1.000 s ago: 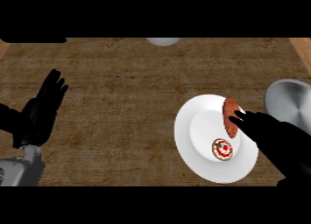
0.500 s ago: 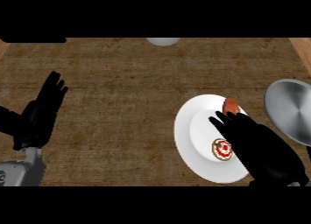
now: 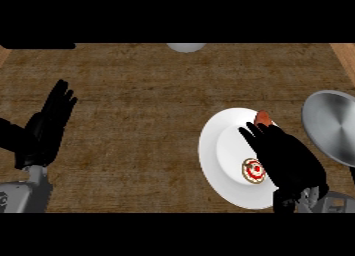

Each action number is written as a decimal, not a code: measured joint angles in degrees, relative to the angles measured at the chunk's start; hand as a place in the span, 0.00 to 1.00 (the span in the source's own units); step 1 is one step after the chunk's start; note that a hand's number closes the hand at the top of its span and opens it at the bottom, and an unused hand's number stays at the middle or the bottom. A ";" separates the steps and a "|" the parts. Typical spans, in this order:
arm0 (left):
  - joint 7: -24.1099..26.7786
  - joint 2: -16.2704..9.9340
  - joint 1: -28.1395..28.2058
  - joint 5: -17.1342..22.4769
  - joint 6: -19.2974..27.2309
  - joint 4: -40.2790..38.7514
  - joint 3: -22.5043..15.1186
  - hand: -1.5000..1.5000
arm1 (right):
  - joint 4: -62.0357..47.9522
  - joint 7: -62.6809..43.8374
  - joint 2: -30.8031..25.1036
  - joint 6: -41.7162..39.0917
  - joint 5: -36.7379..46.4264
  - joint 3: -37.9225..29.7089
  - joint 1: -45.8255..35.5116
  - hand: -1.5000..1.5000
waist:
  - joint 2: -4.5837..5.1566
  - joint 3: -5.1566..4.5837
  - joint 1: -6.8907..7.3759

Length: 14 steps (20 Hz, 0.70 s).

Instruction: Pick the cupcake from the plate and place it in the pan

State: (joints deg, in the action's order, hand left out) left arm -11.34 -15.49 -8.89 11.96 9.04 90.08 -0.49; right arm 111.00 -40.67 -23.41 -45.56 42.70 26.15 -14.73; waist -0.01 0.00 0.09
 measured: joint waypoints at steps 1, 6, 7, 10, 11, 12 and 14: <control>-0.75 -0.31 0.22 0.25 -0.55 0.77 0.50 0.50 | -0.84 0.91 0.27 0.24 0.64 -0.13 0.14 0.00 | 0.00 0.00 0.02; -1.25 0.45 -0.56 -0.24 -1.48 0.49 1.88 0.50 | -6.47 4.04 2.57 0.50 3.86 -0.66 -1.40 0.00 | 0.02 0.00 0.06; -1.42 0.62 -0.91 -0.37 -1.64 0.14 2.14 0.50 | -7.80 5.13 2.71 0.95 4.62 -0.89 -1.55 0.00 | 0.01 0.00 0.05; -1.47 1.21 -1.11 -1.26 -1.87 -0.15 2.29 0.50 | -9.87 8.04 2.33 2.88 6.94 -0.45 0.20 0.00 | 0.01 0.01 -0.01; -0.68 1.66 0.07 -1.60 -1.86 0.45 2.20 0.50 | -11.06 9.14 2.49 3.87 7.61 -0.49 0.24 0.00 | 0.01 0.01 0.03; -0.45 2.09 -0.21 -2.03 -1.82 0.12 2.20 0.50 | -10.89 9.31 3.06 4.10 8.39 -0.20 0.86 0.00 | 0.02 0.01 0.00; -1.65 2.59 -0.48 -2.65 -1.50 0.98 2.16 0.50 | -12.47 11.07 3.65 5.50 9.77 -0.52 1.14 0.00 | 0.01 0.01 0.01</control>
State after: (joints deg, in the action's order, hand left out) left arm -12.99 -12.91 -9.37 9.31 7.53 91.06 1.67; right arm 98.53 -29.59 -19.76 -40.05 52.46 25.63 -13.58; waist 0.00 0.01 0.09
